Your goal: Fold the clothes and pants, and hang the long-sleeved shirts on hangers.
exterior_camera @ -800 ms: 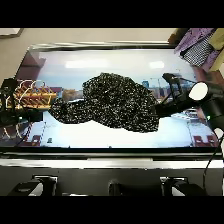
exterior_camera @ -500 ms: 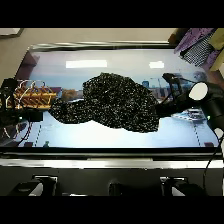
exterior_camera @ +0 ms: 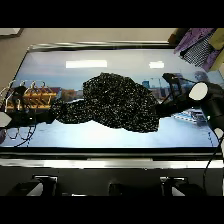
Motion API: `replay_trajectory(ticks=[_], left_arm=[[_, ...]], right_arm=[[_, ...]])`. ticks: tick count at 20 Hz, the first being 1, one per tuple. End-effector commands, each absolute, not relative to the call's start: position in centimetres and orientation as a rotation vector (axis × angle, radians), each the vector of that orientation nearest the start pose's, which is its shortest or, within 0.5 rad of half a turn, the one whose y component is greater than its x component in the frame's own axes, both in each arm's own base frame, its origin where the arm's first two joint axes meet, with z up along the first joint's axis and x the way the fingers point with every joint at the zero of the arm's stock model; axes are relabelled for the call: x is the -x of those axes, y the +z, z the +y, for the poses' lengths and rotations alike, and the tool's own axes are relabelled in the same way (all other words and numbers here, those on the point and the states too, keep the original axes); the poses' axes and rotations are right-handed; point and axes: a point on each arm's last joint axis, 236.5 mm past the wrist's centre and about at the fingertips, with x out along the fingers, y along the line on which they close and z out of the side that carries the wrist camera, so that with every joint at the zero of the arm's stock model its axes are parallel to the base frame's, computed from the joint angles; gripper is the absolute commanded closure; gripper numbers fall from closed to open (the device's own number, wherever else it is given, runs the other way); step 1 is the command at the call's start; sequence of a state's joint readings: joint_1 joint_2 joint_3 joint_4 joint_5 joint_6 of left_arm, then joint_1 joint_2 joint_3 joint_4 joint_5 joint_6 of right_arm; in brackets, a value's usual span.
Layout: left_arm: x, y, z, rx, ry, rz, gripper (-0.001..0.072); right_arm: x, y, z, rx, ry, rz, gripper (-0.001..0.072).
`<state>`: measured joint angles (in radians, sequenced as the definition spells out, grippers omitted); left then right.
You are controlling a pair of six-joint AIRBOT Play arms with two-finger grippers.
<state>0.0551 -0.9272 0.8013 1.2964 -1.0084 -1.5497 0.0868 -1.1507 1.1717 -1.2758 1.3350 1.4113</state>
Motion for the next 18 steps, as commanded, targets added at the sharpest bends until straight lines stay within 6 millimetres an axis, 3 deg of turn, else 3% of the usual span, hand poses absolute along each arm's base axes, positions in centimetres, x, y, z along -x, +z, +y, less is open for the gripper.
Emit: replay_trajectory(ticks=[1, 7, 13, 14, 15, 16, 18], left_arm=[[-32.2, -3.6, -7.0, 0.533, -0.090, 1.252, -0.0013], [-36.2, -7.8, -9.0, 0.812, -0.026, 1.238, -0.0013], [-37.1, -10.3, -10.2, 0.888, 0.028, 1.249, 0.0002], [-36.9, -10.6, -10.3, 0.889, 0.028, 1.259, 0.0271], [-36.7, -10.5, -10.5, 0.879, 0.015, 1.268, 0.0667], [-36.8, -10.4, -10.5, 0.881, 0.015, 1.263, 0.0680], [-37.0, -9.8, -10.4, 0.879, 0.008, 1.249, 0.0681]], right_arm=[[-33.4, 5.8, 9.6, -0.055, 0.377, 1.284, 0.0671], [-33.6, 5.8, 9.7, -0.055, 0.376, 1.279, 0.0671], [-34.0, 5.9, 9.7, -0.057, 0.372, 1.262, 0.0670], [-34.0, 6.0, 9.8, -0.069, 0.373, 1.259, 0.0666], [-34.0, 6.0, 9.9, -0.089, 0.360, 1.264, 0.0613], [-33.7, 6.0, 9.9, -0.115, 0.344, 1.280, 0.0521], [-32.6, 5.8, 9.9, -0.164, 0.315, 1.335, 0.0239]])
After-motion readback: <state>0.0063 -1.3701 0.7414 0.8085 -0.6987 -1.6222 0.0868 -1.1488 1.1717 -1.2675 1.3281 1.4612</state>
